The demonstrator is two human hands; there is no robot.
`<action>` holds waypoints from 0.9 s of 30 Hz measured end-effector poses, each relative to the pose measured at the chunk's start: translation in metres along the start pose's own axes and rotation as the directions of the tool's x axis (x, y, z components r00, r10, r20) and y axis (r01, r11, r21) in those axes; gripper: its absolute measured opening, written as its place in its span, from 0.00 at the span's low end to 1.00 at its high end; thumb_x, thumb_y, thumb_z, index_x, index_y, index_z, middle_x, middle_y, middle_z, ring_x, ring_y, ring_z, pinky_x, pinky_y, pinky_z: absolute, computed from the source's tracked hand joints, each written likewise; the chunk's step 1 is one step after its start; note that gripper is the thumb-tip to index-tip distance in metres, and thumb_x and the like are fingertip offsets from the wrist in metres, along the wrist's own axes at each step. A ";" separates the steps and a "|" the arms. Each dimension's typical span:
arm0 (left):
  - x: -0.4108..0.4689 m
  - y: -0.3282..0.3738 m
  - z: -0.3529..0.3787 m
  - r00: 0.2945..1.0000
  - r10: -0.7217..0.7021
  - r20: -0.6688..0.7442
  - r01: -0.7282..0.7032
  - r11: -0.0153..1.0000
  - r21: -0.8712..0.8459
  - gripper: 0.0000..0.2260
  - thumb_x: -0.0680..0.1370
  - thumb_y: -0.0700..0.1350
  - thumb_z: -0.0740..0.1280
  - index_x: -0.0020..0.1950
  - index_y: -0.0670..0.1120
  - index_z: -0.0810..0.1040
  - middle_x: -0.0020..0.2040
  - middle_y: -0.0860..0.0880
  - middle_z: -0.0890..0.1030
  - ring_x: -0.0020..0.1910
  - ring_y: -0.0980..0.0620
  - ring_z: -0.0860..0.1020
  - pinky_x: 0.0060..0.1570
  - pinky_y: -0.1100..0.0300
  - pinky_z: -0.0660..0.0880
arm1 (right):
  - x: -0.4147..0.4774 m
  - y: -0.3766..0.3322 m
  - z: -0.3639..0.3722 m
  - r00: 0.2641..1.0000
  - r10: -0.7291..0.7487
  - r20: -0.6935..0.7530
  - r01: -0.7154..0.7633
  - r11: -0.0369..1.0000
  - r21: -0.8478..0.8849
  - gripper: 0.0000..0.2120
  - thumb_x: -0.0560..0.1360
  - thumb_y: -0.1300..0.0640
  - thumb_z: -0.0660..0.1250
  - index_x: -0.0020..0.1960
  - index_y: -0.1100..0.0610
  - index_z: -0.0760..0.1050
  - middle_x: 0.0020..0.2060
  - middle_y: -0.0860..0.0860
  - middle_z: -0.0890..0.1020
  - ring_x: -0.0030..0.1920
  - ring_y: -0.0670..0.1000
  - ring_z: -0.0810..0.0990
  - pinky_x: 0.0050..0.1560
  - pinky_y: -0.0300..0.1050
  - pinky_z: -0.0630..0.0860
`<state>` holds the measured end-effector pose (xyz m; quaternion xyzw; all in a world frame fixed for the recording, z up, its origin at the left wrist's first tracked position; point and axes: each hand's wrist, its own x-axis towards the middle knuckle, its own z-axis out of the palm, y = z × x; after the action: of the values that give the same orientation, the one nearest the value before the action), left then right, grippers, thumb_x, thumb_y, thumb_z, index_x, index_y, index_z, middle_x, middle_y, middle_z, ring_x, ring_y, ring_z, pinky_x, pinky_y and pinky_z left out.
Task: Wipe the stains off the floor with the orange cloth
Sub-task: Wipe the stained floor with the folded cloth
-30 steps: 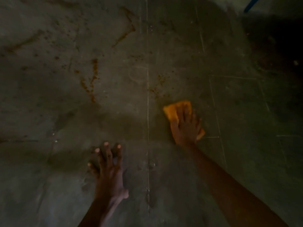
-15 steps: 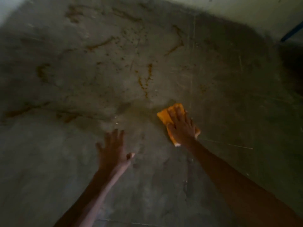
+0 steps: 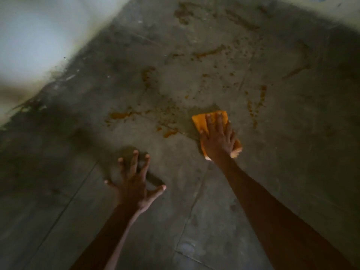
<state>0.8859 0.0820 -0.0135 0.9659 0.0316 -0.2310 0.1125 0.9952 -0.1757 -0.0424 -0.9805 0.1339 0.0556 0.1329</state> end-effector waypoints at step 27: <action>0.028 -0.132 -0.056 0.995 -0.104 0.005 0.104 0.991 -0.084 0.53 0.62 0.78 0.62 0.74 0.66 0.32 0.76 0.58 0.27 0.76 0.38 0.31 0.63 0.19 0.47 | 0.038 -0.220 0.032 0.935 -0.322 0.147 0.330 0.943 -0.040 0.27 0.82 0.43 0.52 0.80 0.48 0.55 0.81 0.51 0.51 0.79 0.63 0.49 0.76 0.62 0.53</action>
<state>0.9205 0.2239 -0.0039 0.9572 0.0917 -0.2355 0.1409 1.0900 0.0277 -0.0246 -0.9866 -0.0418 0.1049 0.1179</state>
